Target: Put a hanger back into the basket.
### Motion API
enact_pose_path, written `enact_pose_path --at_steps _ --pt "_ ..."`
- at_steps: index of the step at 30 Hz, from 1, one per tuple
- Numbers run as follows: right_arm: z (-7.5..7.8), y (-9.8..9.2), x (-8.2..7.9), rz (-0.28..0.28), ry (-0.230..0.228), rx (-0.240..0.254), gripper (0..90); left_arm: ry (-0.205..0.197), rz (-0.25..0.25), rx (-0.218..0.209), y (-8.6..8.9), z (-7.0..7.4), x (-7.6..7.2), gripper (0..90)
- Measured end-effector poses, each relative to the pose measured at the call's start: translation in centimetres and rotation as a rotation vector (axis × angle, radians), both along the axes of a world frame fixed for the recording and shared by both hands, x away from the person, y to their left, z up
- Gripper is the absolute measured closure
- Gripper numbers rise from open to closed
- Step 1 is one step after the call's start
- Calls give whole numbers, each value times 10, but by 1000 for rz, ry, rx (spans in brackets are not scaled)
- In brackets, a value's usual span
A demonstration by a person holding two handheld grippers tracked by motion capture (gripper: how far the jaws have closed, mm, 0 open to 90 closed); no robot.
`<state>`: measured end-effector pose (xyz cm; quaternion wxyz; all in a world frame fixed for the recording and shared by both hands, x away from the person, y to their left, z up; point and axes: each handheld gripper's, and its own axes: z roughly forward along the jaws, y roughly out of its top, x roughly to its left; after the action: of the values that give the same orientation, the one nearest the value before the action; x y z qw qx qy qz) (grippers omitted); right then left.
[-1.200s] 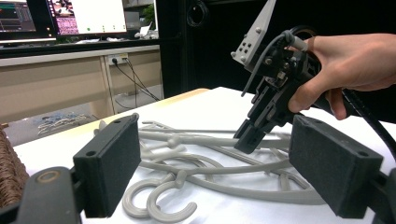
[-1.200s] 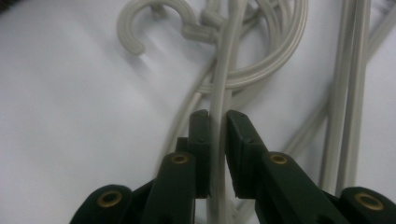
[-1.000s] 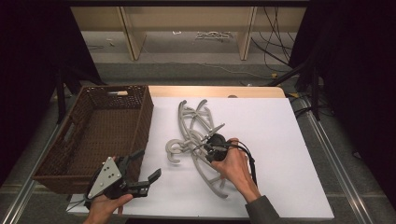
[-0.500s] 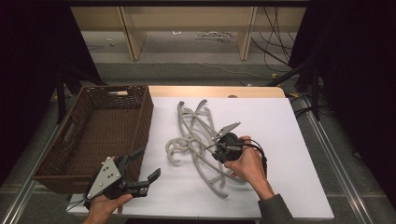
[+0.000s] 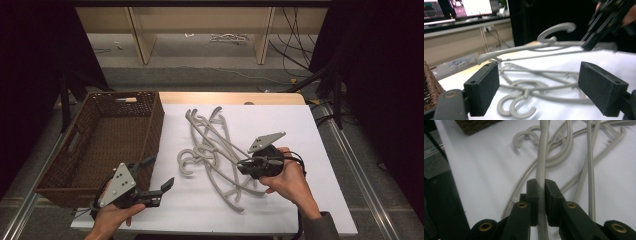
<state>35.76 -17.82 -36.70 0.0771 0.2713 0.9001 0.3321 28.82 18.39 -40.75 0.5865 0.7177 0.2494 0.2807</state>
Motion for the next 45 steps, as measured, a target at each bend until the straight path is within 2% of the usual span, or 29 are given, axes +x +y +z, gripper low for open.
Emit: enact_pose_path --at_steps 1,2,3,4,8,9,12,13,15,16,17,18,19,20,23,26,27,28,29,30,31,32,33,37,40,41,44,45 --pt "0 0 0 0 0 0 832 0 0 0 0 0 0 173" --pt "1 0 -5 35 5 12 833 -2 -9 44 -5 5 2 173" --pt "1 0 -5 35 5 12 833 -2 -9 44 -5 5 2 173" --pt "1 1 -7 38 1 18 833 3 -16 86 -10 9 5 173" --pt "6 -1 -17 88 4 23 834 -7 -52 170 -24 21 14 187" --pt "6 -1 -20 96 1 22 834 1 -78 182 -27 23 17 191" --pt "6 0 -27 123 5 38 834 -12 -114 227 -33 28 22 205" --pt "7 -1 -30 141 12 32 834 -14 -144 272 -38 30 25 213" --pt "6 0 -31 138 5 40 834 -25 -150 284 -41 32 26 213" --pt "7 0 -32 154 15 40 834 -32 -166 287 -43 33 28 216" --pt "7 0 -35 167 20 43 834 -13 -197 293 -46 32 32 233" --pt "7 0 -35 167 20 43 834 -13 -197 293 -46 32 32 229" --pt "7 1 -37 181 17 39 834 24 -228 317 -51 31 39 227" --pt "7 1 -37 181 17 39 834 24 -228 317 -51 31 39 241" --pt "7 2 -41 217 22 34 834 50 -255 354 -58 26 47 290" --pt "7 3 -43 233 26 37 834 63 -326 420 -63 24 52 300" --pt "7 4 -44 244 32 39 834 63 -346 451 -66 23 54 338" --pt "7 4 -44 244 32 39 834 63 -346 451 -66 23 54 346" --pt "7 4 -44 249 28 39 834 66 -360 473 -66 23 54 346" --pt "7 5 -45 256 34 38 834 84 -370 462 -68 21 54 362" --pt "7 6 -45 264 34 40 834 74 -382 476 -68 21 55 402" --pt "7 7 -45 266 35 45 833 83 -387 477 -68 21 54 429" --pt "7 7 -45 276 40 46 833 86 -417 488 -68 20 55 535" --pt "7 6 -45 284 45 49 833 79 -446 506 -67 21 55 584" --pt "7 5 -44 301 47 46 831 28 -501 576 -68 25 54 637" --pt "8 4 -43 304 40 46 828 22 -509 585 -68 26 54 650" --pt "12 0 -42 313 40 74 822 25 -530 564 -68 27 54 679" --pt "16 -4 -40 308 21 82 815 19 -543 561 -69 28 54 709"
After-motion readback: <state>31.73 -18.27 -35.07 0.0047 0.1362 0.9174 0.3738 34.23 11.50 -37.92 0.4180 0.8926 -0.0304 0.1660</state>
